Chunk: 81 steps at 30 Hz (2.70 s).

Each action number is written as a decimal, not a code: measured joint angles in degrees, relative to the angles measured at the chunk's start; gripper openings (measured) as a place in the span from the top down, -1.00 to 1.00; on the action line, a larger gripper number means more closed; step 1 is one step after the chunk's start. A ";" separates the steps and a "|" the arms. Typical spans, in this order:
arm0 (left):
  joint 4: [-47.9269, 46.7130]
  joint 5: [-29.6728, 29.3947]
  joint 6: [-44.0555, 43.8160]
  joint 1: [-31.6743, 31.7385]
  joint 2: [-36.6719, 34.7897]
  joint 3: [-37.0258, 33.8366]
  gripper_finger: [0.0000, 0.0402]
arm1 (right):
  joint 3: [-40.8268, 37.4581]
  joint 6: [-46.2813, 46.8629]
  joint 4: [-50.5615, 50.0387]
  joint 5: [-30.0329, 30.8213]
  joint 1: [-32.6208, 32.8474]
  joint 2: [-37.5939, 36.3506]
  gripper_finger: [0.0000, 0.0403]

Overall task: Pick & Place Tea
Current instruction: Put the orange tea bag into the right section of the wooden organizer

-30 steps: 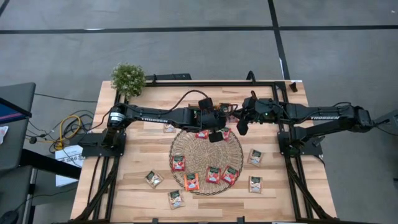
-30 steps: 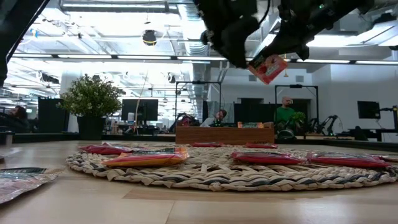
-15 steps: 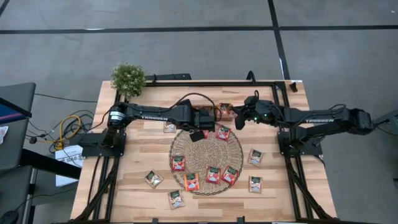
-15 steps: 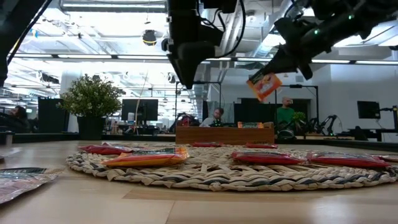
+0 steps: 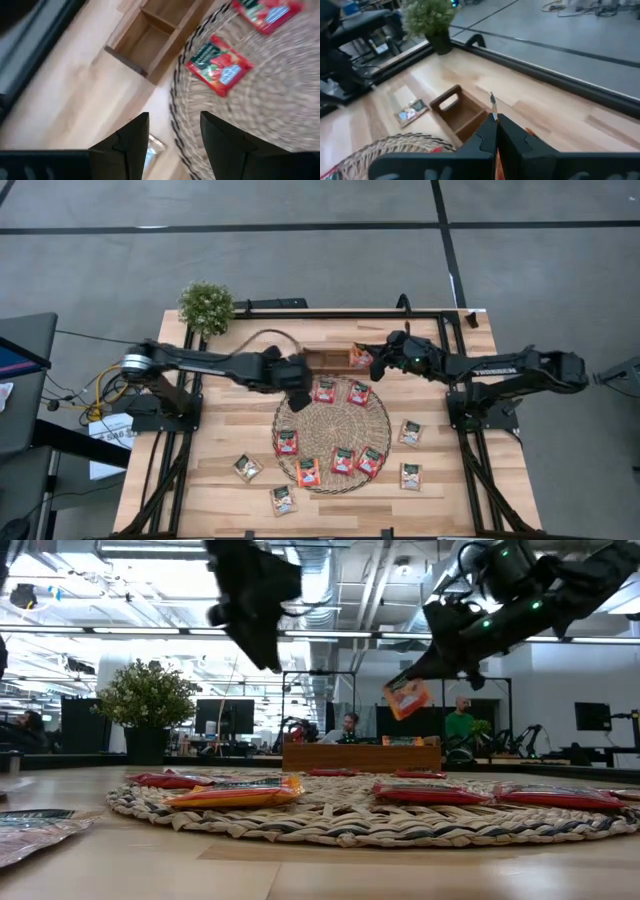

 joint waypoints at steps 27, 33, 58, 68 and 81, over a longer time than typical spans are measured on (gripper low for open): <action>28.50 2.96 -7.71 -4.84 -39.49 -34.21 0.15 | 0.07 -3.86 16.16 -4.04 -5.95 17.31 1.00; 28.41 4.58 -7.73 -4.83 -38.99 -34.21 0.15 | 0.07 -3.92 17.22 -2.55 -5.95 18.25 1.00; 28.42 4.81 -7.55 -4.83 -38.94 -34.21 0.15 | 0.07 -4.38 15.46 -2.77 -5.95 18.22 0.64; 28.43 6.53 -7.60 -4.81 -38.92 -34.21 0.15 | 0.07 -4.40 15.56 -2.74 -5.95 18.18 0.37; 28.42 6.80 -7.62 -4.82 -38.92 -34.21 0.15 | 0.07 -3.84 15.74 1.76 -5.95 18.18 0.70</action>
